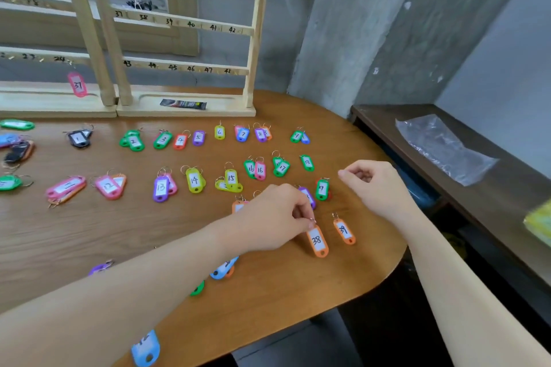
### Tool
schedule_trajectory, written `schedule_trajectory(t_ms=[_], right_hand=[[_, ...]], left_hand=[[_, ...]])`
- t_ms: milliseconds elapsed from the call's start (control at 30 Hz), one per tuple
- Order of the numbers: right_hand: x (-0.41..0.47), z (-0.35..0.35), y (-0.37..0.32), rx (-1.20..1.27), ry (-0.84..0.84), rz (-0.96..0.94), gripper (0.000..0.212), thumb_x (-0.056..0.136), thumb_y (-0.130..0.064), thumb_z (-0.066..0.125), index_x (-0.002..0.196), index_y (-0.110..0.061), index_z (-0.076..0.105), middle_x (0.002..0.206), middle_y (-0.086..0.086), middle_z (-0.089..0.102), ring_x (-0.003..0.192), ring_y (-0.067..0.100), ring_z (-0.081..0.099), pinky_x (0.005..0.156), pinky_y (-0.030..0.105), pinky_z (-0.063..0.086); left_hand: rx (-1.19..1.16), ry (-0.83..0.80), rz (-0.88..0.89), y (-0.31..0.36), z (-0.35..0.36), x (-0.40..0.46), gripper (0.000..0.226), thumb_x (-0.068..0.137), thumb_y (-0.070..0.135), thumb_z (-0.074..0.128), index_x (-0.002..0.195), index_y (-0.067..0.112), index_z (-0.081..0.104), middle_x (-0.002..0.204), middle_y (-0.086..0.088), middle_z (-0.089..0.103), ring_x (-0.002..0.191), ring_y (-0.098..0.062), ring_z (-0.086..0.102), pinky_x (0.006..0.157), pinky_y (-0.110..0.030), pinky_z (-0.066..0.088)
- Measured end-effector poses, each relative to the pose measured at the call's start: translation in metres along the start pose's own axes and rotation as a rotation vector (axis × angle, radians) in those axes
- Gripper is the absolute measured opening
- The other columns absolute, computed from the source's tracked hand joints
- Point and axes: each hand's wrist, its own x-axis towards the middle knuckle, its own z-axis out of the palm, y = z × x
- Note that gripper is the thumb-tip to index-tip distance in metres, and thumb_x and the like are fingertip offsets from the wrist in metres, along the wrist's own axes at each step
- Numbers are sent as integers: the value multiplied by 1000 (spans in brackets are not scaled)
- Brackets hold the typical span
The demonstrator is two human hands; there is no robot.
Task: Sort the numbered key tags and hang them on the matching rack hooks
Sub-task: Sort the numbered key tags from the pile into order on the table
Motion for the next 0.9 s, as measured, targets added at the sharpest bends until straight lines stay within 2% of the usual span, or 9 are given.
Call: schedule_trajectory(t_ms=[133, 267, 367, 467, 567, 667, 767, 833, 900], right_hand=[[-6, 1, 12, 13, -15, 29, 16, 94, -31, 69, 81, -23, 74, 75, -6, 69, 70, 5, 60, 61, 12, 41], [-10, 1, 19, 4, -40, 50, 17, 95, -32, 68, 80, -25, 73, 73, -8, 67, 69, 4, 59, 62, 15, 42], [-11, -1, 22, 19, -52, 50, 17, 95, -31, 68, 80, -26, 73, 73, -8, 67, 71, 4, 60, 64, 17, 44], [-12, -2, 20, 17, -66, 42, 17, 95, -31, 68, 80, -25, 74, 72, -6, 67, 71, 8, 61, 66, 22, 47], [-13, -4, 10, 9, -69, 27, 17, 95, -29, 67, 81, -23, 74, 72, -4, 67, 70, 5, 58, 64, 19, 46], [-11, -2, -8, 26, -81, 1, 18, 95, -28, 67, 80, -22, 74, 71, -1, 67, 66, 4, 55, 60, 15, 44], [-6, 8, -38, 40, -103, -48, 20, 95, -26, 67, 78, -19, 75, 69, 2, 68, 58, 1, 51, 56, 13, 40], [-3, 17, -63, 35, -113, -90, 21, 95, -28, 68, 78, -19, 74, 64, -3, 65, 55, 0, 49, 55, 11, 39], [1, 29, -90, 24, -127, -128, 21, 96, -29, 67, 78, -19, 74, 62, -5, 62, 54, -2, 49, 54, 10, 39]], left_hand=[[72, -14, 32, 9, 14, 11, 19, 90, 26, 70, 74, 34, 66, 79, 12, 63, 87, -9, 55, 84, -34, 51], [242, 4, 98, 13, 16, 19, 9, 94, 25, 65, 88, 29, 71, 75, 17, 53, 88, -10, 53, 74, -27, 41], [348, 17, 133, 14, 15, 21, 9, 95, 27, 62, 95, 27, 71, 76, 16, 53, 92, -11, 56, 72, -25, 34], [356, -26, 124, 14, 10, 21, 11, 96, 28, 63, 100, 26, 72, 82, 15, 61, 89, -8, 56, 73, -25, 39], [297, -46, 110, 11, -3, 19, 12, 96, 27, 63, 106, 26, 71, 91, 13, 68, 77, 0, 54, 68, -20, 43], [259, 2, 96, 7, -28, 10, 13, 97, 19, 60, 102, 26, 70, 86, 12, 69, 66, 5, 54, 58, -12, 38], [254, 100, 66, -8, -62, -6, 14, 95, 19, 62, 100, 28, 72, 85, 13, 68, 68, 6, 54, 64, -15, 41], [248, 162, 33, -24, -86, -24, 13, 94, 18, 63, 99, 26, 72, 82, 15, 66, 66, 8, 57, 62, -9, 39], [253, 221, -18, -44, -110, -47, 11, 94, 17, 64, 98, 25, 72, 76, 16, 64, 66, 8, 58, 60, -10, 42]])
